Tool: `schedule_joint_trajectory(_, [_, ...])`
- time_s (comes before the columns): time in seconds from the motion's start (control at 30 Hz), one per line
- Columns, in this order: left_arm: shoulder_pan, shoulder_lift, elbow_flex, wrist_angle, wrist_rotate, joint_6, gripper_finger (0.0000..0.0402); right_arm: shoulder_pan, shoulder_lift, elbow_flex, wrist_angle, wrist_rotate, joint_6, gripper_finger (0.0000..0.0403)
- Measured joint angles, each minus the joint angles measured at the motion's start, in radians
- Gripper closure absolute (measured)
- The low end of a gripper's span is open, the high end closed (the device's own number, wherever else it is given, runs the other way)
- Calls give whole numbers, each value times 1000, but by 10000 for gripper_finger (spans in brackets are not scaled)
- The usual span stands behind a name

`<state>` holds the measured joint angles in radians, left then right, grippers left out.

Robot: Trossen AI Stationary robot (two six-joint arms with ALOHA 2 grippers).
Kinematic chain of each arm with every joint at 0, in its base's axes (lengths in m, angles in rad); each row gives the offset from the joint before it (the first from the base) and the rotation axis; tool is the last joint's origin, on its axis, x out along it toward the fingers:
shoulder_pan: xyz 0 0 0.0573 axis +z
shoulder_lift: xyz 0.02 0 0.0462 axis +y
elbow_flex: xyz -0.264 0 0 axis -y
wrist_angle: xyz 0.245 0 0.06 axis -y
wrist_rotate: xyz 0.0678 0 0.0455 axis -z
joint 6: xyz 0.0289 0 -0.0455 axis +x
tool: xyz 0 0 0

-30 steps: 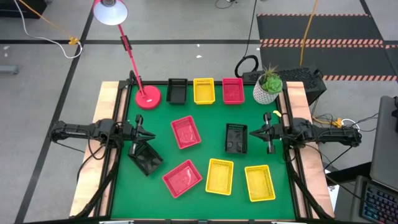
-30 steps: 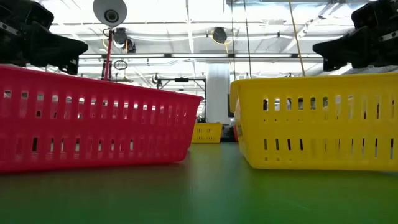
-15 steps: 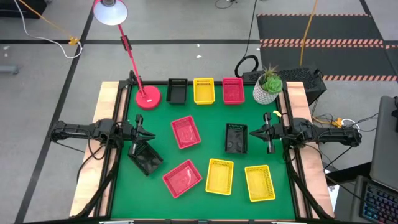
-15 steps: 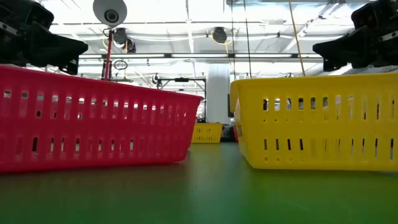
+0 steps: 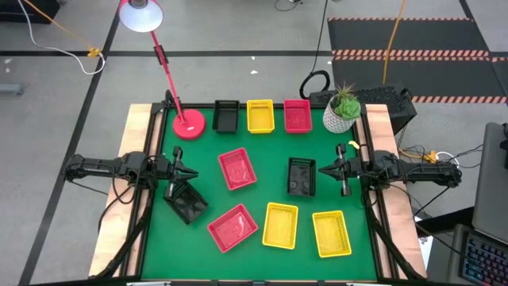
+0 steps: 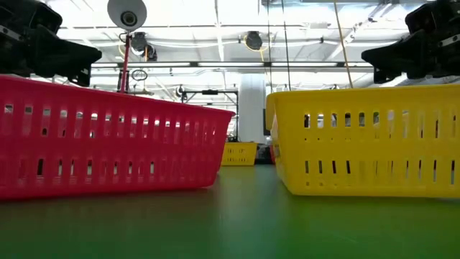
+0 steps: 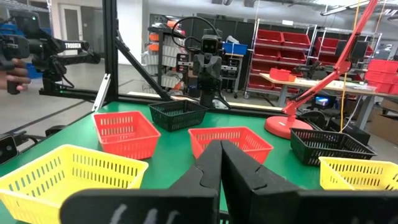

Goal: Stack baskets by color
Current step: Stack the bottom right black bin on the top black bin

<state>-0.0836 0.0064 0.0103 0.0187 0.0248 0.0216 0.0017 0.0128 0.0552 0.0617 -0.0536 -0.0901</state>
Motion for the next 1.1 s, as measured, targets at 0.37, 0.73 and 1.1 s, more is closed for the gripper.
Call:
schedule_joint_trajectory(0.37, [0, 0, 0, 0, 0, 0, 360, 0, 48, 193, -87, 11, 32, 403])
schedule_joint_trajectory(0.73, [0, 0, 0, 0, 0, 0, 360, 0, 279, 649, -419, 59, 86, 403])
schedule_joint_trajectory(1.1, [0, 0, 0, 1, 0, 0, 360, 0, 514, 1000, -606, 54, 82, 403])
